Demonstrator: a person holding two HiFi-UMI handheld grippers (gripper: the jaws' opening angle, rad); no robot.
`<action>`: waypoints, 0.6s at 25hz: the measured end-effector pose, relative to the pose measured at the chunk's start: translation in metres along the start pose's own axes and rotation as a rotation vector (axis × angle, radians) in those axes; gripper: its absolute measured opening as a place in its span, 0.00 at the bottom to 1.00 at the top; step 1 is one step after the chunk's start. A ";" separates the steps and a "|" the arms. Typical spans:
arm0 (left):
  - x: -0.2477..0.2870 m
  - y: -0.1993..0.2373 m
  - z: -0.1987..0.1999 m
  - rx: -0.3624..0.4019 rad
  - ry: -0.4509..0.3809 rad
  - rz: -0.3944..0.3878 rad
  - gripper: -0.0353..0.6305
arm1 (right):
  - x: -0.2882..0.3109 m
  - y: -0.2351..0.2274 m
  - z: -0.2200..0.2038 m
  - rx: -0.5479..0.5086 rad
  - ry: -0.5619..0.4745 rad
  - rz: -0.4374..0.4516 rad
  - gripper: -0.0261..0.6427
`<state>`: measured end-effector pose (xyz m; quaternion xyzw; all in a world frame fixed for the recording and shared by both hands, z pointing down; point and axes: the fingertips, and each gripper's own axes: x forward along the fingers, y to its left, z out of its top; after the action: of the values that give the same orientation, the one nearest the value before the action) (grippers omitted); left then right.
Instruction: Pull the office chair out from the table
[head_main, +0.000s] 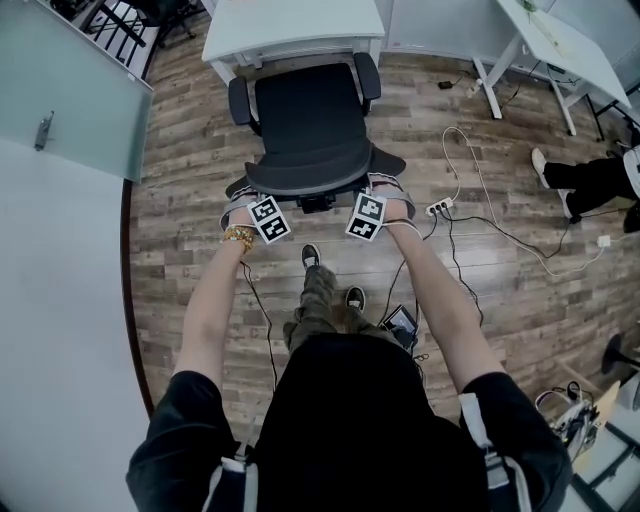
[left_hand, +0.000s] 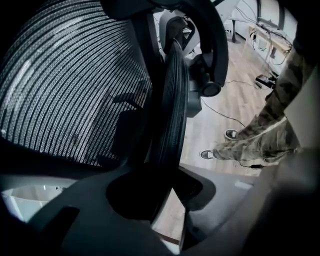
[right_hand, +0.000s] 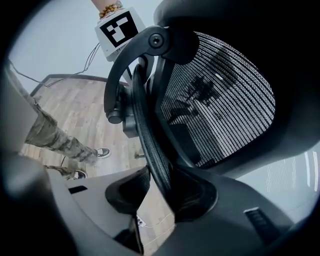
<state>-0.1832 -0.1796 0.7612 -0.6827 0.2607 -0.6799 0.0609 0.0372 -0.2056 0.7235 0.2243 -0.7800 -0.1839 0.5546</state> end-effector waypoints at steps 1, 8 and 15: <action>-0.001 -0.003 0.000 -0.002 0.003 0.003 0.25 | -0.002 0.002 -0.001 -0.002 -0.001 0.000 0.22; -0.007 -0.014 0.003 -0.009 0.019 0.003 0.25 | -0.010 0.009 -0.007 -0.003 -0.006 -0.003 0.23; -0.010 -0.024 -0.005 -0.010 0.024 -0.004 0.26 | -0.015 0.023 -0.002 -0.008 -0.012 -0.009 0.23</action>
<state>-0.1811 -0.1528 0.7632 -0.6752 0.2634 -0.6870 0.0530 0.0399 -0.1785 0.7243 0.2246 -0.7814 -0.1909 0.5500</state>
